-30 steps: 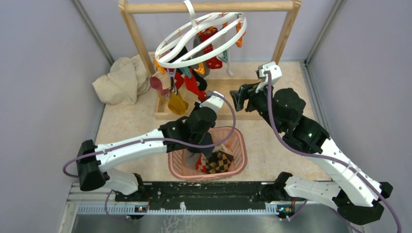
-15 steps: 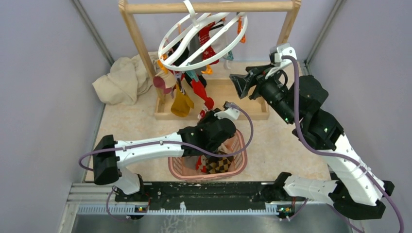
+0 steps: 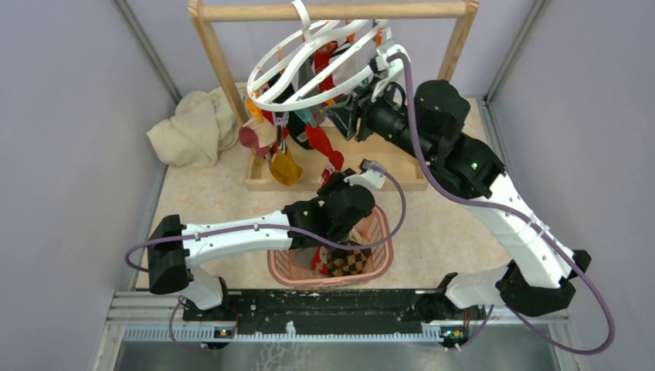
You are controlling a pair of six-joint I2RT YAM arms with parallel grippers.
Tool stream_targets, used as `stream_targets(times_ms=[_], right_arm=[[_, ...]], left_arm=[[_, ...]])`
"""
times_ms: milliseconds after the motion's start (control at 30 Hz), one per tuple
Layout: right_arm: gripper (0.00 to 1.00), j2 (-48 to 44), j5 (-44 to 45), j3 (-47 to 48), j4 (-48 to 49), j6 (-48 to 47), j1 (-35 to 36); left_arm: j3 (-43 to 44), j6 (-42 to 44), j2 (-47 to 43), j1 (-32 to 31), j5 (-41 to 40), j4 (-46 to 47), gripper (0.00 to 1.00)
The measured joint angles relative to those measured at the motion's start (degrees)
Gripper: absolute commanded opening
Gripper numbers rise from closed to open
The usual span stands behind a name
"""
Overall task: Remove the socks clipped to the hanger
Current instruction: Adjust the hanger on the clothesline.
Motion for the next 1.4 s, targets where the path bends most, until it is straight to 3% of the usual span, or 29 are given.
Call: stream_targets(times_ms=[433, 800, 1400], right_arm=[[0.39, 4.9, -5.2, 4.0, -2.8, -0.2, 6.2], [0.41, 7.4, -5.7, 4.4, -2.8, -0.2, 7.5], [0.43, 9.9, 6.9, 5.1, -2.4, -3.2, 7.5]], left_arm=[[0.0, 1.1, 0.0, 0.0, 0.0, 1.6, 0.0], [0.0, 1.1, 0.0, 0.0, 0.0, 1.6, 0.0], [-1.0, 0.8, -1.6, 0.0, -0.1, 1.2, 0.0]])
